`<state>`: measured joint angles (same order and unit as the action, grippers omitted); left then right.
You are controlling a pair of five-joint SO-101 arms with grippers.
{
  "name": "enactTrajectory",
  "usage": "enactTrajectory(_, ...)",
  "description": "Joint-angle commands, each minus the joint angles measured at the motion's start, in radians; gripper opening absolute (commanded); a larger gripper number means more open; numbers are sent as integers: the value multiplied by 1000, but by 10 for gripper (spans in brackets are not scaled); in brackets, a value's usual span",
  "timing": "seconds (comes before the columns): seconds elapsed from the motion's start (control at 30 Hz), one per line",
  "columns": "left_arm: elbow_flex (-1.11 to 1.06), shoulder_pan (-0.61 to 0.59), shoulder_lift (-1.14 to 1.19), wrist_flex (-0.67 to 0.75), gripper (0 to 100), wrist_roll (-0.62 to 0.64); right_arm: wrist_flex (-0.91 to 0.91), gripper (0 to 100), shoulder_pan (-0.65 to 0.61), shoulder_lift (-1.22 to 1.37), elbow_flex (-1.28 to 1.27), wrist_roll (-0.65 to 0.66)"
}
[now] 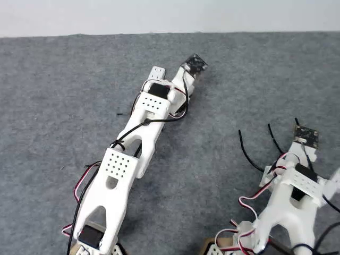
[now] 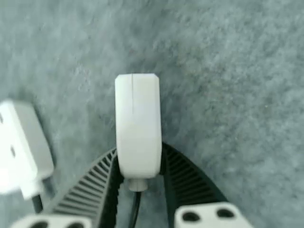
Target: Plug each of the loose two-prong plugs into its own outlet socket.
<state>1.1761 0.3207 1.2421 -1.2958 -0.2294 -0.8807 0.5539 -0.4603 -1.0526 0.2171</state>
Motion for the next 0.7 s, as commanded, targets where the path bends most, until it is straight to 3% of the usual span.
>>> enactTrajectory(0.0, 262, 9, -8, -313, 13, 253, 15, 136, -24, -8, 2, 8)
enactTrajectory(0.07, 443, 18, -5, -462, 13, 318, 15, 136, -25, -8, 2, 8)
enactTrajectory(0.1, 518, 20, -5, -471, 12, 338, 15, 136, -25, -8, 2, 8)
enactTrajectory(0.37, 400, -29, -213, -470, 12, 465, 15, 136, -25, -7, 2, 8)
enactTrajectory(0.5, 193, -40, -367, -470, 12, 531, 16, 136, -25, -7, 2, 8)
enactTrajectory(0.67, -228, -15, -634, -460, 12, 594, 31, 136, -25, -1, 2, 9)
